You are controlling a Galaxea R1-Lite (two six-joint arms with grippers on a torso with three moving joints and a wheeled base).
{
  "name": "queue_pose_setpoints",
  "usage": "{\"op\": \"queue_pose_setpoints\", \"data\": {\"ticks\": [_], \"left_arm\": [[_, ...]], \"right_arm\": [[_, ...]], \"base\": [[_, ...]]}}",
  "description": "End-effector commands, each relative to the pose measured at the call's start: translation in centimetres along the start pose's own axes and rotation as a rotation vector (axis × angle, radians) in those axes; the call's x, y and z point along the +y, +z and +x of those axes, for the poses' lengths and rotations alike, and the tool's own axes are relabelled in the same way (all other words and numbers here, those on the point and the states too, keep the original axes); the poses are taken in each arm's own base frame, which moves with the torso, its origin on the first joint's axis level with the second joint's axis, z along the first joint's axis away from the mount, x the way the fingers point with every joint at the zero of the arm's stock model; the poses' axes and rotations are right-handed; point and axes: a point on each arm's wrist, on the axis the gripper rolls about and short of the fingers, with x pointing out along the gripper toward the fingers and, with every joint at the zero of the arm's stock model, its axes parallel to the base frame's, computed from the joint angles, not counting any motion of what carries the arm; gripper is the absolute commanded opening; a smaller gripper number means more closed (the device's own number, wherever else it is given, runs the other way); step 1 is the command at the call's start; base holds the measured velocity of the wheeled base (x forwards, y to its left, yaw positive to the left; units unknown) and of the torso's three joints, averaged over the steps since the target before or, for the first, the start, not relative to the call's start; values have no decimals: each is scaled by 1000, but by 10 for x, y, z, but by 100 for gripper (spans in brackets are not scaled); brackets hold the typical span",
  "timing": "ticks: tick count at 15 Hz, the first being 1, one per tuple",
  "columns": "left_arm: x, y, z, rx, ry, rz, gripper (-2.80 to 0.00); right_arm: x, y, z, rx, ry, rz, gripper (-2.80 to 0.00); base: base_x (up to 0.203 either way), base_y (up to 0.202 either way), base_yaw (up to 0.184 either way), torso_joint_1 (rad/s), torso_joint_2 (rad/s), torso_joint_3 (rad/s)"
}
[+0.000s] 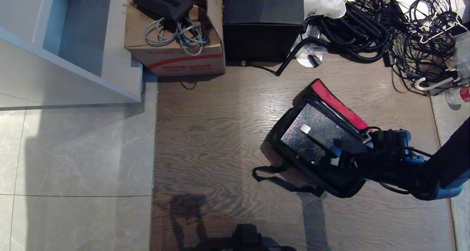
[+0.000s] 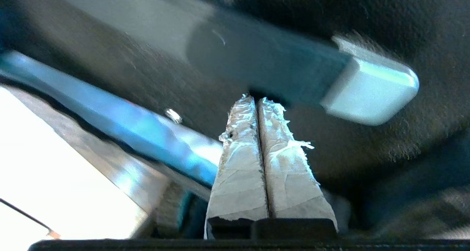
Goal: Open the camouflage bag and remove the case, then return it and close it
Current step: Grip the handle
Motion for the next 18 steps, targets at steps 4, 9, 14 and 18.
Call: {"op": "queue_pose_setpoints", "data": {"ticks": [4, 9, 14, 18], "left_arm": [[0, 0, 0, 0, 1, 0, -280], [0, 0, 0, 0, 1, 0, -280], [0, 0, 0, 0, 1, 0, -280], [0, 0, 0, 0, 1, 0, -280]], "right_arm": [[8, 18, -37, -69, 38, -1, -280], [-33, -5, -95, 69, 4, -208, -280], [-68, -32, -76, 277, -46, -233, -280], [-96, -39, -24, 319, -101, -245, -280]], "base": [[0, 0, 0, 0, 0, 0], [0, 0, 0, 0, 0, 0], [0, 0, 0, 0, 0, 0], [0, 0, 0, 0, 0, 0]]}}
